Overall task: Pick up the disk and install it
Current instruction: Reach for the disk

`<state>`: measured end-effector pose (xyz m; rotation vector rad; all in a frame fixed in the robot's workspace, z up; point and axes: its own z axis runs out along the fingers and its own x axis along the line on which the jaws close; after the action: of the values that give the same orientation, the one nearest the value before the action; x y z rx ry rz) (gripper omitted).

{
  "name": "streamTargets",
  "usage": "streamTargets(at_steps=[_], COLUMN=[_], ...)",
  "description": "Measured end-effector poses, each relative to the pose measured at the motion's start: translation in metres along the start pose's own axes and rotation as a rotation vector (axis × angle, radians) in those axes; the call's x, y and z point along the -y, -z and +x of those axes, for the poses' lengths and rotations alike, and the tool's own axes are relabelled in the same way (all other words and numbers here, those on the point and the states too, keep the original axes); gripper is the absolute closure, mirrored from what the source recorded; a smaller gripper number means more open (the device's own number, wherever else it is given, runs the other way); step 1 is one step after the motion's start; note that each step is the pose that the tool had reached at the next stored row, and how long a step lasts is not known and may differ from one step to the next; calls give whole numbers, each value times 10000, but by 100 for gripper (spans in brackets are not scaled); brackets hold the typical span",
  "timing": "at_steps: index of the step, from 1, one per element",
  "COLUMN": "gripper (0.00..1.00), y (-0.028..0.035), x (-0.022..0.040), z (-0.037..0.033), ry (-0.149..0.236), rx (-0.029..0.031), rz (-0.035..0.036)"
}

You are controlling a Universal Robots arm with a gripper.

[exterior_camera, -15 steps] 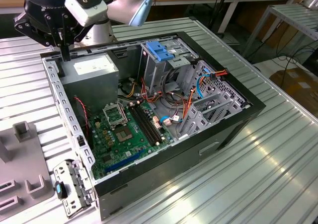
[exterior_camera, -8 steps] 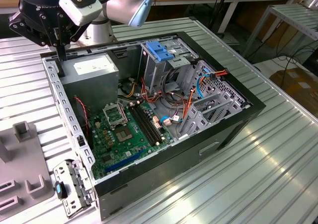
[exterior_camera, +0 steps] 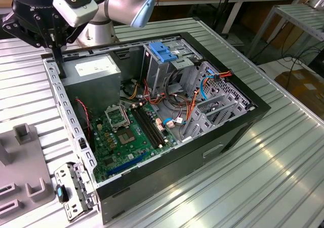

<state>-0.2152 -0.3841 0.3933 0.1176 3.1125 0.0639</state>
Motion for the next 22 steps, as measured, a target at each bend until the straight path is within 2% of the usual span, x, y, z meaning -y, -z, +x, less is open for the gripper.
streamTargets(at_steps=[6,22], gripper=[89,89], y=[2,6], x=[4,3], z=[85,255], ry=[0,0], rx=[0,1], rz=[-1,-1])
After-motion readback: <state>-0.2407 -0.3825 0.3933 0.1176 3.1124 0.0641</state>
